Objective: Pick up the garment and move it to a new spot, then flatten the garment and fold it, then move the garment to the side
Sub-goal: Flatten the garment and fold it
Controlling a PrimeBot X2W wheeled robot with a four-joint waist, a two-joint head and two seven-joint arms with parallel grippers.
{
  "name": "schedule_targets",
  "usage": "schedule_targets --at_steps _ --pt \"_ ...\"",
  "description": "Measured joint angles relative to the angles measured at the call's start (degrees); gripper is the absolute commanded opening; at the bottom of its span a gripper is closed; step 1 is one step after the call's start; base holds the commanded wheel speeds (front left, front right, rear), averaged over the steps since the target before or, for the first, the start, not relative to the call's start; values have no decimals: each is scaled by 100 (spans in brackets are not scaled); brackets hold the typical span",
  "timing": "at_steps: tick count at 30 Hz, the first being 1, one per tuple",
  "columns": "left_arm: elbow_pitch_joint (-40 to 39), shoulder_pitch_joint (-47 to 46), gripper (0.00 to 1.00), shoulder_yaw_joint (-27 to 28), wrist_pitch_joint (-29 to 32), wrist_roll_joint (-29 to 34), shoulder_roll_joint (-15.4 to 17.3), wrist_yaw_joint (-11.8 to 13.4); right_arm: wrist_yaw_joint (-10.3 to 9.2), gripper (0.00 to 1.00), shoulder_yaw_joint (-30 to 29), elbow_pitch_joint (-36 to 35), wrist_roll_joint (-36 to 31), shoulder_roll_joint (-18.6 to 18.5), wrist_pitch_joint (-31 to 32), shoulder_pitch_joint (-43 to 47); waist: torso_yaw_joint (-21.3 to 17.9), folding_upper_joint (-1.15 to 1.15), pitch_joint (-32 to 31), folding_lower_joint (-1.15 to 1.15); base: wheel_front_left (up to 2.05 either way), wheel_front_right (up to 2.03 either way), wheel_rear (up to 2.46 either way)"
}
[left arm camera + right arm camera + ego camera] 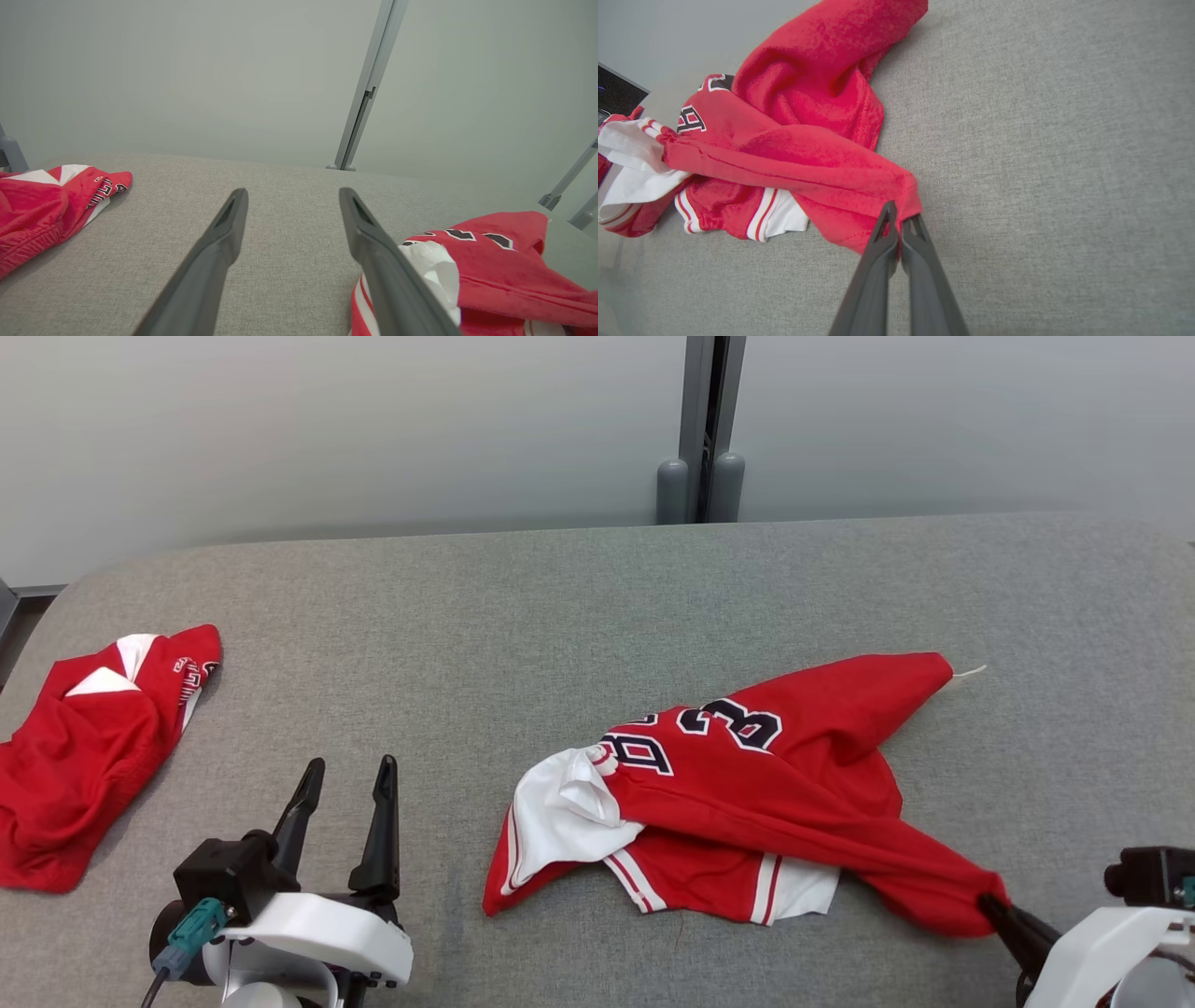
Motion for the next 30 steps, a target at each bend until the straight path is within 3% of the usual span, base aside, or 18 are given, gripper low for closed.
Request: schedule_targets --at_steps 1,3,4,12,22,30 --pt "1 -3 100 -8 0 0 0 0 -1 8 58 121 0 -1 0 1 9 0 0 0 0 0 0" --pt "8 -3 100 -10 1 -2 3 1 0 75 130 301 8 9 -13 4 21 0 -7 0 0 0 0" --pt "12 -3 100 -11 1 -4 7 1 0 100 157 370 15 11 -37 4 25 0 -13 0 0 0 0" --pt "57 15 100 -13 0 -54 12 7 0 100 308 620 214 29 -180 7 -22 0 -120 0 0 0 0" --pt "24 72 100 -20 2 -89 57 33 0 100 71 -438 339 -21 -857 -68 -159 0 -232 0 0 0 0" --pt "-125 79 100 -73 110 -98 88 70 -1 100 -294 -1024 -246 519 -1898 -68 -153 0 -226 0 0 0 0"
